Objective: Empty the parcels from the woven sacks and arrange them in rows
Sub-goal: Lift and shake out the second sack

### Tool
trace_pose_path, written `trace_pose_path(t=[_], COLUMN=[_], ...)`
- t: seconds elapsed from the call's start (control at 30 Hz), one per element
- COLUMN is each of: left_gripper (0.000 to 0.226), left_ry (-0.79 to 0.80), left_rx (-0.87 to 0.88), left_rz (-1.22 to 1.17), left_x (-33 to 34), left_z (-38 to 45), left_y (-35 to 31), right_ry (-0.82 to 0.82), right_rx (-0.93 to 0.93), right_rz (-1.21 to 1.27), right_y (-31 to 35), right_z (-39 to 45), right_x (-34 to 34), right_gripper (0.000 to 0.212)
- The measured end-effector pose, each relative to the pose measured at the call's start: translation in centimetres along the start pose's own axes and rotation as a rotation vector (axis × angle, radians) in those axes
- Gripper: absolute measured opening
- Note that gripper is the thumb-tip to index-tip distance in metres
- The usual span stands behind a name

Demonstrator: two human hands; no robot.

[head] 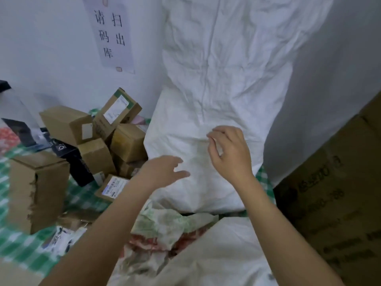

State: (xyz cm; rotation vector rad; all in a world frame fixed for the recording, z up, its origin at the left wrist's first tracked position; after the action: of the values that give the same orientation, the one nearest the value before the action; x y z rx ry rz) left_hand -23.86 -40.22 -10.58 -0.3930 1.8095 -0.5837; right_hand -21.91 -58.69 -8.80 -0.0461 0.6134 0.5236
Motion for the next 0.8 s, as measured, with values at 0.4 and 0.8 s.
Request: trace_pose_path(t=[0.4, 0.8], left_gripper=[0.051, 0.069], left_ry=[-0.720, -0.593], left_rx=[0.605, 0.535], left_rz=[-0.041, -0.325], left_x=[-13.3, -15.4], left_z=[5.5, 6.7], left_y=[-13.0, -20.6], right_ry=[-0.160, 0.162], right_rx=[0.107, 0.664], right_rz=[-0.260, 0.270], right_y=[-1.8, -6.0], right_z=[13.3, 18.4], right_x=[-4.0, -5.1], right_gripper=[0.025, 0.053])
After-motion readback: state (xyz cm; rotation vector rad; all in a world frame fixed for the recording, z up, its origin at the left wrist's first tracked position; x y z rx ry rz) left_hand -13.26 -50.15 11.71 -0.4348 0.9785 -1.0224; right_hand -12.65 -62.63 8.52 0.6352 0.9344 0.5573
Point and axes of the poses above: each hand's wrist, its own z-axis towards the middle knuckle, its own x-axis out of the palm, y = z × x, the point moved 2 cm from there along z, towards the middle knuckle, and after that the axes turned 12 degrees about -z, right-handed, at the moved point
